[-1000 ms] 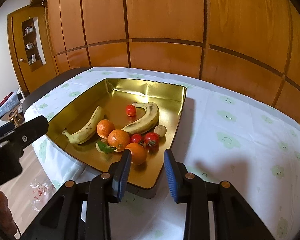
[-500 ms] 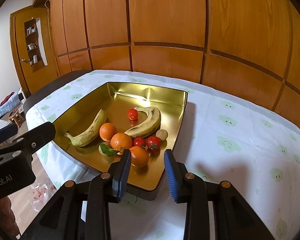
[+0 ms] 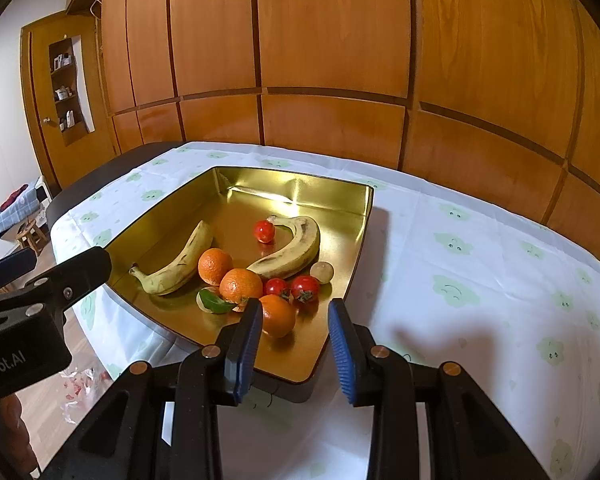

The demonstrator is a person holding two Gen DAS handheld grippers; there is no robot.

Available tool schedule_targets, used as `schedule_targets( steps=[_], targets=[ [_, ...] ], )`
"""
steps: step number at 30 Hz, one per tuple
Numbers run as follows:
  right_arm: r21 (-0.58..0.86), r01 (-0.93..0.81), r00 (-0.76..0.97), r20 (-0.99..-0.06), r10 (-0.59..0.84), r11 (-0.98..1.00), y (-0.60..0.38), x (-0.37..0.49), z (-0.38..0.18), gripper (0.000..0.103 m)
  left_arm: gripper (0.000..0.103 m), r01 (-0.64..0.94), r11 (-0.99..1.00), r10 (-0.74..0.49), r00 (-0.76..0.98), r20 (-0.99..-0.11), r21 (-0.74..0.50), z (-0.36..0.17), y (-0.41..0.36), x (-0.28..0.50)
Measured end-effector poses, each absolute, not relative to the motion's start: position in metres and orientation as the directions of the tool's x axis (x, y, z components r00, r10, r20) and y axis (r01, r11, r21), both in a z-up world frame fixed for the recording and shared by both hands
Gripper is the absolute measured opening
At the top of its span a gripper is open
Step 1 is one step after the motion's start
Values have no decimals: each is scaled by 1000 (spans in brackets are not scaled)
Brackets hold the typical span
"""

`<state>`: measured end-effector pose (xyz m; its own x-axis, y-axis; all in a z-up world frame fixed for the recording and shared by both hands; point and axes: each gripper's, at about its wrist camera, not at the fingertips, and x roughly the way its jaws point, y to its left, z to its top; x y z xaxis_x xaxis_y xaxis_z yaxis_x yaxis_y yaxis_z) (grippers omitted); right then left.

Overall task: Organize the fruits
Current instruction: 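Withdraw both tools from the tray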

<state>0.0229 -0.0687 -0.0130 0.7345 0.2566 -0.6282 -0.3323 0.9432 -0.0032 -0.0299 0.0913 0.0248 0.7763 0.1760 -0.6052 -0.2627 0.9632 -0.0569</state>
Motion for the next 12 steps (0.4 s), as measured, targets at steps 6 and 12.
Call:
schedule_targets(
  steps=[6,12],
  targets=[
    [-6,-332,736,-627,255,943,-68,22,-13,34,103,-245,967,154,780,-606,-69,27,90,-29],
    [8,-321,740,-622,256,947,-76,24,-11,34,103,-234,972,175,799,-576,-30,31,83,-32]
  ],
)
